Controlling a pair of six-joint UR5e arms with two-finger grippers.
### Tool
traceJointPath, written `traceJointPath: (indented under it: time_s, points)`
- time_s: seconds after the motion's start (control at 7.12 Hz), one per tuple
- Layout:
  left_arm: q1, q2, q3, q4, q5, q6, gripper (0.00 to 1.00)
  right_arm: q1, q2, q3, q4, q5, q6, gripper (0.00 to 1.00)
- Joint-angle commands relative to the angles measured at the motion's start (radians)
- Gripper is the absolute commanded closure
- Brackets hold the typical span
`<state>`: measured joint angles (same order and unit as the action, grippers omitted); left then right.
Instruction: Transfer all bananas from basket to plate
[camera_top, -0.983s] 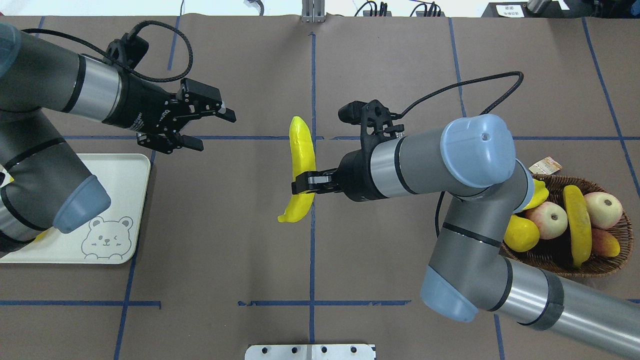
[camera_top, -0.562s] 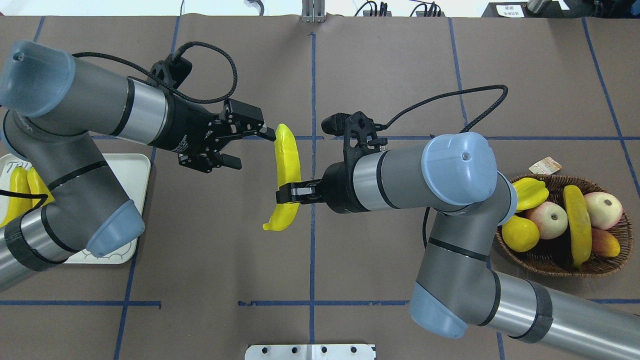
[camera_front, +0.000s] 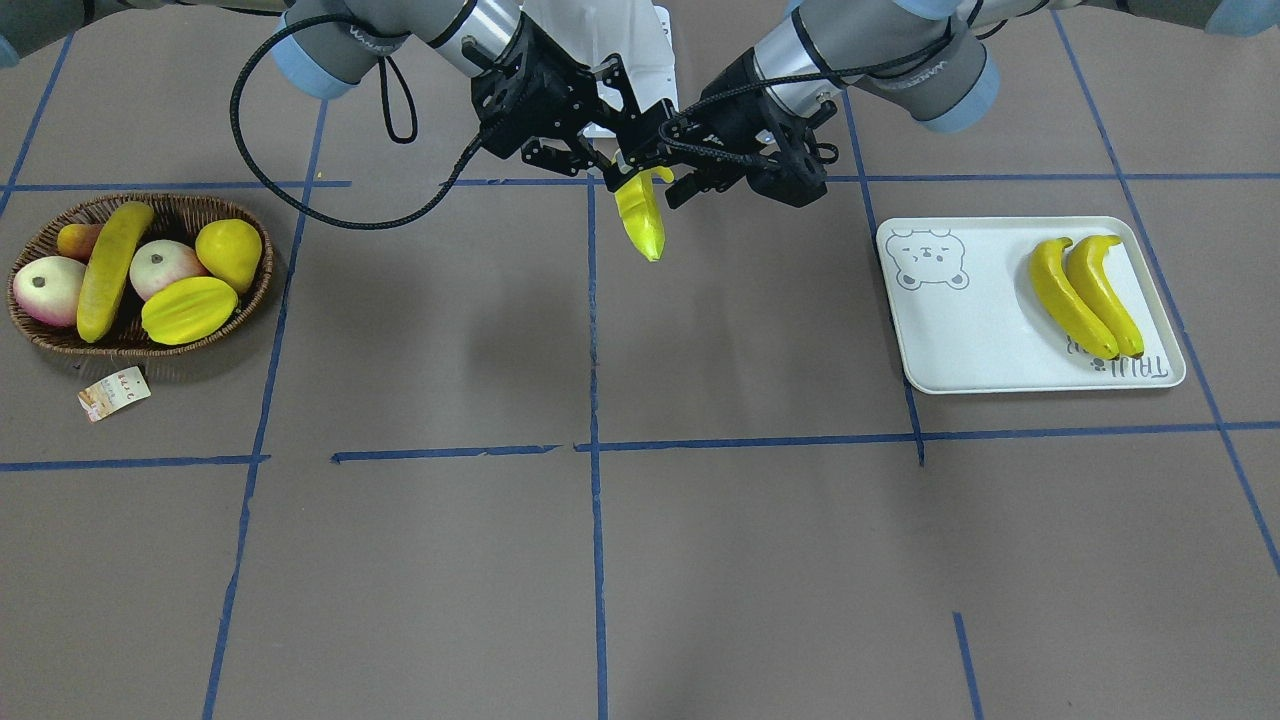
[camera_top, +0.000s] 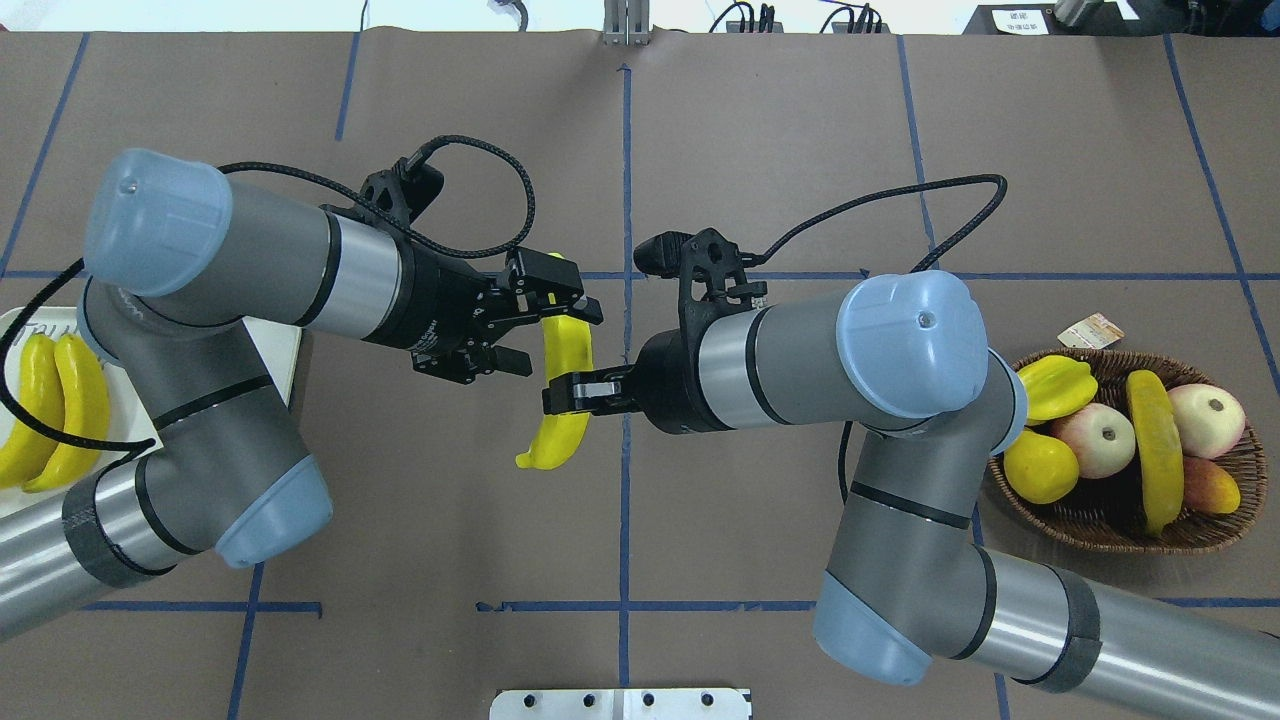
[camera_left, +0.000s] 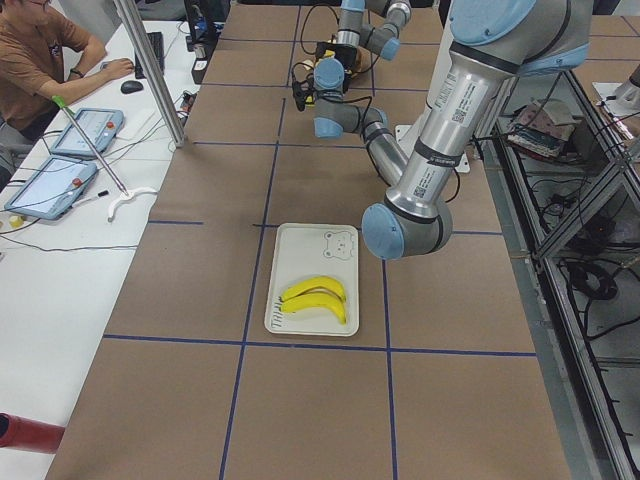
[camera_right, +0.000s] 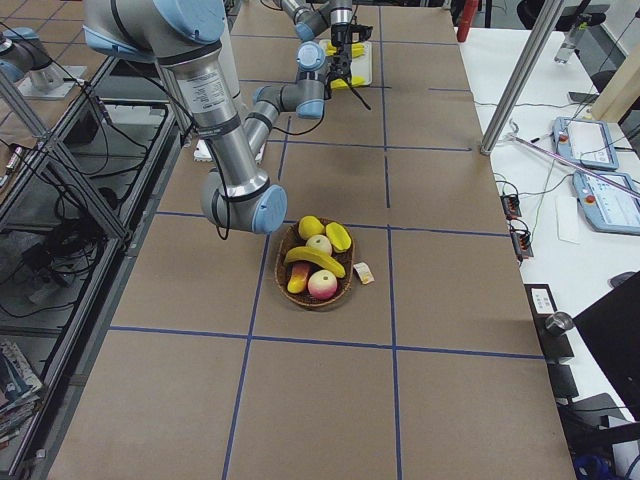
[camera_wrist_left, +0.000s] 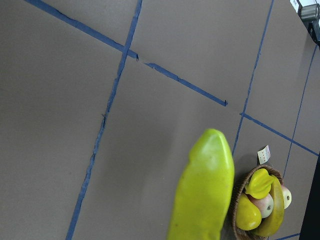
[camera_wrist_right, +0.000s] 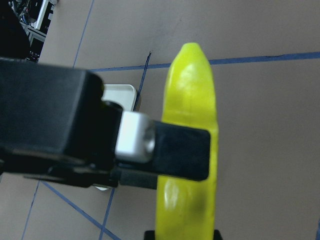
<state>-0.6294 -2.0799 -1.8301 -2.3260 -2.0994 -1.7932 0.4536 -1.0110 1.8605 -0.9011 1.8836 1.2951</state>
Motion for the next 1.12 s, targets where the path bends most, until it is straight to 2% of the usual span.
traceJointPath:
  time_s: [0.0, 0.14, 0.28, 0.42, 0.56, 0.7, 0.98]
  points:
    - [0.013, -0.008, 0.017, -0.004, 0.009, 0.0, 0.15, -0.001, 0.0, 0.0, 0.004, 0.0, 0.0, 0.98]
    - [0.013, -0.006, 0.028, -0.01, 0.007, 0.003, 0.61, -0.001, 0.0, 0.0, 0.004, 0.002, -0.002, 0.98]
    - [0.013, -0.003, 0.026, -0.012, 0.006, 0.012, 1.0, -0.001, 0.0, 0.0, 0.004, 0.002, -0.002, 0.97]
    - [0.011, -0.005, 0.026, -0.01, 0.006, 0.011, 1.0, 0.0, 0.0, 0.0, 0.007, 0.002, -0.002, 0.79]
    - [0.011, -0.003, 0.025, -0.012, 0.006, 0.011, 1.0, -0.001, 0.0, 0.0, 0.005, 0.003, 0.0, 0.08]
    - [0.011, -0.003, 0.025, -0.01, 0.006, 0.012, 1.0, -0.001, 0.0, 0.003, 0.004, 0.006, 0.001, 0.0]
    - [0.005, 0.001, 0.026, -0.004, 0.007, 0.015, 1.0, -0.001, -0.001, 0.011, 0.002, 0.009, 0.044, 0.0]
